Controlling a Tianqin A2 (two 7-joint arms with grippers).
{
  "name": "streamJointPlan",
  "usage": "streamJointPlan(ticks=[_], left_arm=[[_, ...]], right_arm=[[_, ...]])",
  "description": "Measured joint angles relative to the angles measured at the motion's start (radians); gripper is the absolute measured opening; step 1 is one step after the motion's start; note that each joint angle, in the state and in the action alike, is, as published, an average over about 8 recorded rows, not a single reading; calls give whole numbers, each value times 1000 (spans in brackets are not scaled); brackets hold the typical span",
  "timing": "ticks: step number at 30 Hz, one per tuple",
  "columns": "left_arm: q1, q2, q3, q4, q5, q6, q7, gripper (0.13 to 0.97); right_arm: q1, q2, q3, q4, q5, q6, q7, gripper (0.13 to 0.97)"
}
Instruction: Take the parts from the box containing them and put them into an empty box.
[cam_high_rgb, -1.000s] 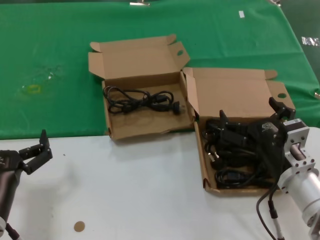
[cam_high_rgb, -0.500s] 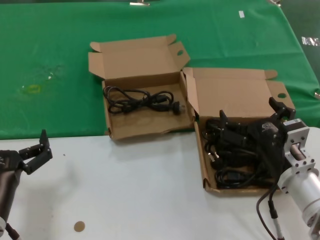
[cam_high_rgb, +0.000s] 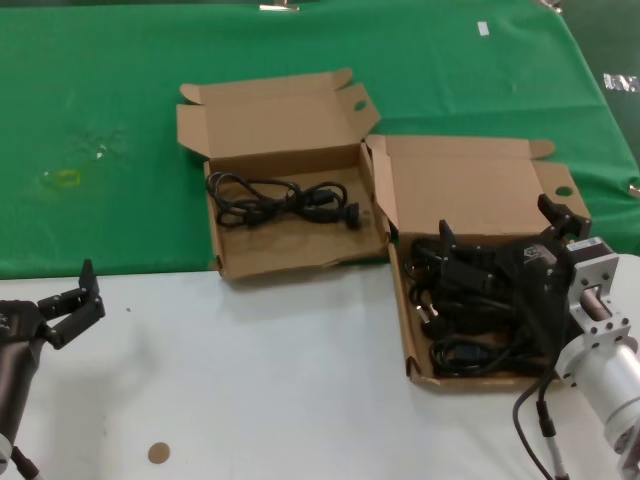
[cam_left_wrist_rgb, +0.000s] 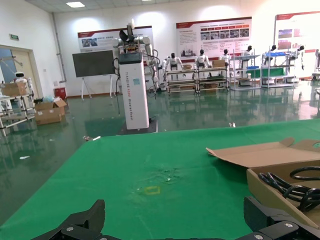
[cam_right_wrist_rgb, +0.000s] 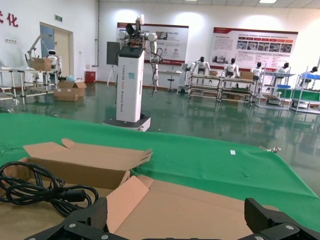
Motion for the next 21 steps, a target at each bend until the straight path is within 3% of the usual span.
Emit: streamJointPlan(ticks=[21], left_arm=[[0,0,0,0,0,0,0,966]], right_arm=[[0,0,0,0,0,0,0,966]])
